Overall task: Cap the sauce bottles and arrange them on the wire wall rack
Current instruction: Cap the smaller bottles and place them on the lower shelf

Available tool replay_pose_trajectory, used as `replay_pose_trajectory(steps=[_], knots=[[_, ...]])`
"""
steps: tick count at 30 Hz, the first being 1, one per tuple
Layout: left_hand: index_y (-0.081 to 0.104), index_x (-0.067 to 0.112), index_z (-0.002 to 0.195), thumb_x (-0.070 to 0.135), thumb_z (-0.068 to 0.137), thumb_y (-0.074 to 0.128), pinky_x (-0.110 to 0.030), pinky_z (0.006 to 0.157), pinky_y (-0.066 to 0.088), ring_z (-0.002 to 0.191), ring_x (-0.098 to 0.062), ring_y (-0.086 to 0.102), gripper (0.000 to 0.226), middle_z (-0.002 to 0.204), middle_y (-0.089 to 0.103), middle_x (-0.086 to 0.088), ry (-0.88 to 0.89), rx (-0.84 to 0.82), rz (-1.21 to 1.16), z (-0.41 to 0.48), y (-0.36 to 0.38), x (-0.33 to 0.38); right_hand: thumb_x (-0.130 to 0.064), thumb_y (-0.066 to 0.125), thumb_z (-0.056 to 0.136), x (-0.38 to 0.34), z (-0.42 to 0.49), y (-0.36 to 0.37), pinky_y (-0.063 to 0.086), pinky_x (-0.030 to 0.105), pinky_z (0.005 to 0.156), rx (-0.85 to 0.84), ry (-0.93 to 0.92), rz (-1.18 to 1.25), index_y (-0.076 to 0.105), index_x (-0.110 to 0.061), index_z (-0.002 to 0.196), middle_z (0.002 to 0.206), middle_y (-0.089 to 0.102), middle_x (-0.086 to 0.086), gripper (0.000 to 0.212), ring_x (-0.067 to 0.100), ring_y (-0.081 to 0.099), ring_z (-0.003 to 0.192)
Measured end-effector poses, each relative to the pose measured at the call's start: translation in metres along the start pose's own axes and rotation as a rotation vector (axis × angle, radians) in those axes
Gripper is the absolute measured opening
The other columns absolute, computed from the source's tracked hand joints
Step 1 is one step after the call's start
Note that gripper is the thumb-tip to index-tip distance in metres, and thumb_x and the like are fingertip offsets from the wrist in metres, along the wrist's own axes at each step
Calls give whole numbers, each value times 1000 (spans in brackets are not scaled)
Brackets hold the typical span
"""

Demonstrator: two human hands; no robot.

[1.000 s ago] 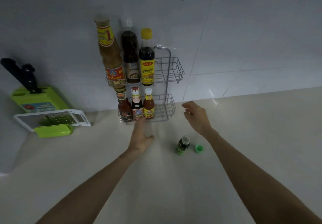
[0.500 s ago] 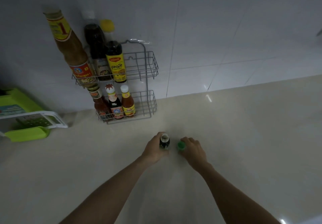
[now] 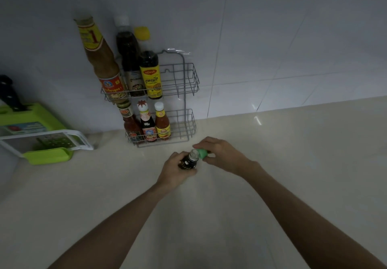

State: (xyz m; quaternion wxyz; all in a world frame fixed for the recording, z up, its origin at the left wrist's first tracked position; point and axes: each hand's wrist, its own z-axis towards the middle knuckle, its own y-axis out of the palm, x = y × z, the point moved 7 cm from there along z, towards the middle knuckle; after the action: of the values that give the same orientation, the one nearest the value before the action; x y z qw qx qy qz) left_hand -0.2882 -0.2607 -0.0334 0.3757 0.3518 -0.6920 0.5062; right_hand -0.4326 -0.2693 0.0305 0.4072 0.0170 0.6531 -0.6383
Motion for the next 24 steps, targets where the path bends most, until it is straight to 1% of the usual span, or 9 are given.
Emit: replay_pose_trajectory(steps=[2,4,7,10,12,14,18,20,24], knots=[[64,30,99,12,69,80,-7,61,39,82,-14,56,38,90,51,0,2,-34,-13,-6,-10,4,-1,69,82,-21,9,-6,52,35,87,-97,-54,-83,58,-10,121,113,62,9,41,21,59,97],[64,31,100,13,69,80,-12,64,41,83,-13,56,40,89,52,1,10,-70,-29,-13,-19,10,3,65,82,-46,17,-13,52,42,82,-143,-139,-142,58,-7,111,107,62,10,31,24,60,93],[65,30,100,15,68,81,-20,71,43,84,-11,57,39,98,58,-5,-1,-112,-54,-21,-27,14,10,66,78,-76,27,-19,51,39,85,-208,-232,-171,68,-5,103,103,66,11,29,28,62,94],[67,28,103,22,64,83,-30,83,49,94,-18,61,44,105,61,-6,-4,-148,-82,-31,-36,15,12,72,71,-88,31,-22,52,34,86,-281,-175,-96,73,-8,105,106,69,8,39,22,63,97],[68,26,108,19,65,83,-35,89,51,99,-21,63,46,107,65,-3,-17,-199,-155,-38,-38,16,10,76,69,-91,30,-27,55,32,84,-288,-126,4,74,-12,106,107,70,6,43,19,64,98],[68,25,112,13,70,81,-34,88,51,100,-20,63,45,108,68,-2,-63,-279,-249,-46,-37,19,6,80,67,-95,30,-33,57,31,84,-270,-97,99,75,-12,105,106,70,4,42,17,66,97],[69,30,110,13,69,76,-42,94,47,106,-22,58,45,107,66,0,-171,-468,-399,-59,-33,25,7,81,67,-110,34,-41,58,32,84,-277,-81,184,76,-11,102,103,71,2,40,13,68,94],[70,30,109,12,70,75,-43,93,47,106,-22,58,44,106,66,0,-165,-489,-409,-62,-34,28,5,82,67,-115,37,-44,57,28,83,-305,-71,158,76,-13,103,100,71,-1,41,11,67,92],[67,24,115,9,74,76,-36,82,49,104,-24,60,45,116,63,-7,-136,-365,-346,-60,-39,29,-9,85,68,-111,39,-43,49,9,72,-386,16,42,75,-22,108,88,64,-23,44,-7,62,79]])
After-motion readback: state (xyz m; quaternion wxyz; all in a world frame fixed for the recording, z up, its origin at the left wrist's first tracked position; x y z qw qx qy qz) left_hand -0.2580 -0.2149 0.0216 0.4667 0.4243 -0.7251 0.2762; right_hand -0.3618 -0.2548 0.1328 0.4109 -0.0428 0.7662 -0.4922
